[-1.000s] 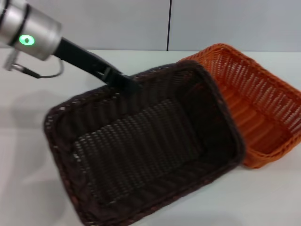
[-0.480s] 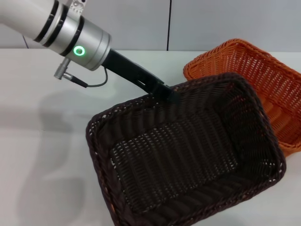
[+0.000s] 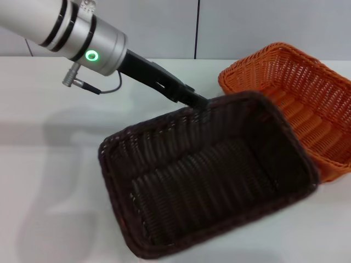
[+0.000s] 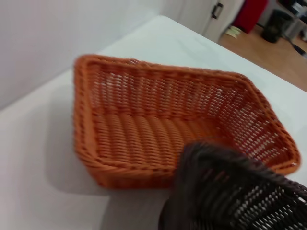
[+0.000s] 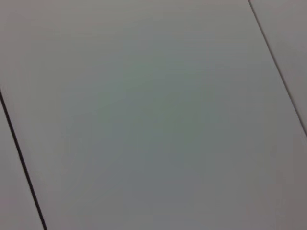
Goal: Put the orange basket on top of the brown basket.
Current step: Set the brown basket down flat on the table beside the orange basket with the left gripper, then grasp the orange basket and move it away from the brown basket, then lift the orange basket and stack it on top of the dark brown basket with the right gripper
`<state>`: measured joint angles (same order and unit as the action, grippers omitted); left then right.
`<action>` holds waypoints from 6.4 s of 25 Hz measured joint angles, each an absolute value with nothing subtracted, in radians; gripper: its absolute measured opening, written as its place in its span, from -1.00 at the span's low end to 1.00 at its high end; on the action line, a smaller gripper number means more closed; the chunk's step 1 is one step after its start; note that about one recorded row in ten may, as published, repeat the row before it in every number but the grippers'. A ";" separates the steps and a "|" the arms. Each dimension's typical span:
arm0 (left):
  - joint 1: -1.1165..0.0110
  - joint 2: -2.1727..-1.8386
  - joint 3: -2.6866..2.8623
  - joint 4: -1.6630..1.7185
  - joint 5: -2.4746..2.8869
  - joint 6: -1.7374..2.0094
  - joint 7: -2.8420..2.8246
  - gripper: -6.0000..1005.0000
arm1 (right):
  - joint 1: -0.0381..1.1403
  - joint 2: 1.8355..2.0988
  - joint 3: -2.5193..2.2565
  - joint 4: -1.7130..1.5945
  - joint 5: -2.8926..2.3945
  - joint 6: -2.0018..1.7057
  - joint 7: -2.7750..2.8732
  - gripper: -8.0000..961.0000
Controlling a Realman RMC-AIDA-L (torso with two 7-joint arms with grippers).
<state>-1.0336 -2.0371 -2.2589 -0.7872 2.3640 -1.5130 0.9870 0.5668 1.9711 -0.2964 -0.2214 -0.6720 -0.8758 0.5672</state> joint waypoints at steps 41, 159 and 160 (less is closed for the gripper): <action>-0.950 -1.995 -2.306 -0.788 2.301 -1.198 1.055 0.72 | 0.723 1.705 -0.393 -0.781 -2.646 -1.800 2.539 0.61; -0.820 -2.051 -2.308 -0.682 1.681 -0.735 1.403 0.72 | 0.506 1.927 -0.379 -0.604 -1.488 -1.463 2.064 -0.46; -0.826 -2.051 -2.308 -0.676 1.681 -0.731 1.403 0.72 | 0.511 1.930 -0.379 -0.587 -1.487 -1.486 2.064 -0.46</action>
<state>-0.8256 -2.0514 -2.3082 -0.6764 1.6811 -0.7309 1.4032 0.5110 1.9300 -0.3788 -0.5867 -1.4874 -1.4856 2.0638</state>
